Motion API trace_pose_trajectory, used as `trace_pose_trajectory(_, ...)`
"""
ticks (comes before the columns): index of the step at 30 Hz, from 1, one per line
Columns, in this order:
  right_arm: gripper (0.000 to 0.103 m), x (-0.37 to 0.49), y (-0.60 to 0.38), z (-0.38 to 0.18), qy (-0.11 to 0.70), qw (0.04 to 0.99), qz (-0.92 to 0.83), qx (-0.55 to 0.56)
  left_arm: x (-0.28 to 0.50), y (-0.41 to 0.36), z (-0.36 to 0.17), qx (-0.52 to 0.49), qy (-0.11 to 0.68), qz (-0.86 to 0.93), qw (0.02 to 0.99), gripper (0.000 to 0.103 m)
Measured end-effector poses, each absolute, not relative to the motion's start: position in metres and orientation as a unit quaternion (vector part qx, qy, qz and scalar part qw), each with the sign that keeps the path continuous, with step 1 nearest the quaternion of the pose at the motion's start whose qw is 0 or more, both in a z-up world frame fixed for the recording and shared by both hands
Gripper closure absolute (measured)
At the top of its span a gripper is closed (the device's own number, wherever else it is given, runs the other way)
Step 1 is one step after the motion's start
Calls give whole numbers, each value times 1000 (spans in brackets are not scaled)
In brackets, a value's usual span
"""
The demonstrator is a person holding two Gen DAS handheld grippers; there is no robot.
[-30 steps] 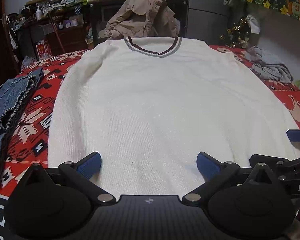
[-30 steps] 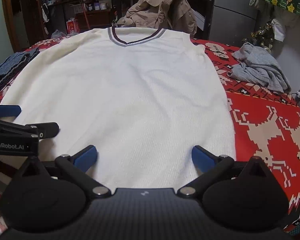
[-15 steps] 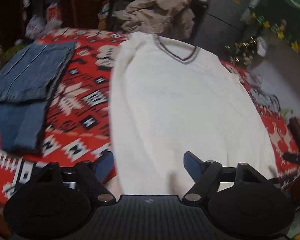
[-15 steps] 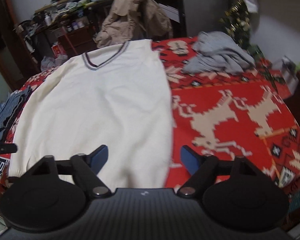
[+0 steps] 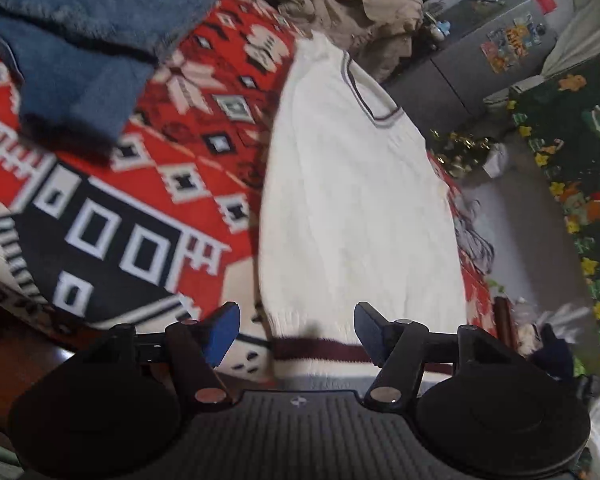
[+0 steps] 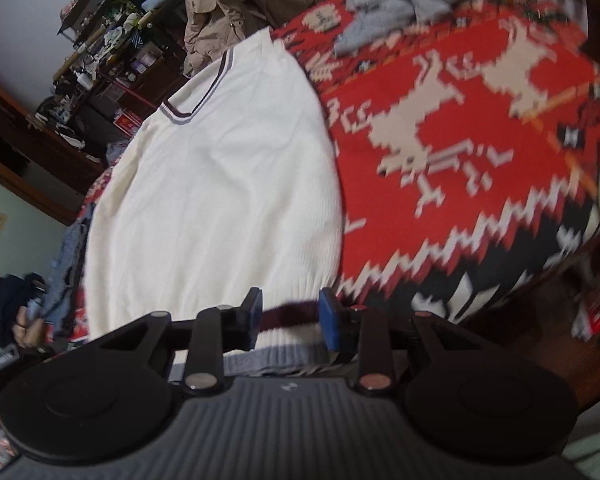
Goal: Fold clothes
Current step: 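Move both grippers toward the sweater hem, then grasp the ribbed sweater hem with both grippers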
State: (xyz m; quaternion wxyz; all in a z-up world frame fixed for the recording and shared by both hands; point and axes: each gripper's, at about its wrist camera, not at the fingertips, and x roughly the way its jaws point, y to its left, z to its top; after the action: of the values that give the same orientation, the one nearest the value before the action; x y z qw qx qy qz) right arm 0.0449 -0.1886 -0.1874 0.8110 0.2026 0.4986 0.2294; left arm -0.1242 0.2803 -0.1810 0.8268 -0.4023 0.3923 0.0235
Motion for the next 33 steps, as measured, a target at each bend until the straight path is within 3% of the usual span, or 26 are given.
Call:
trace_pose_trajectory(18, 67, 38, -210, -204, 510, 779, 227, 285, -123, 274, -223, -485, 426, -62, 761, 42)
trace_pose_trajectory(25, 65, 38, -208, -202, 507, 778, 233, 289, -127, 270, -187, -470, 378, -84, 793, 42)
trace_pose_trajectory(29, 64, 39, -206, -203, 507, 776, 236, 293, -117, 271, -191, -457, 389, -65, 798, 42)
trace_pose_trajectory(33, 64, 39, -208, -201, 501, 775, 243, 299, -110, 269, -200, -461, 402, -50, 789, 63)
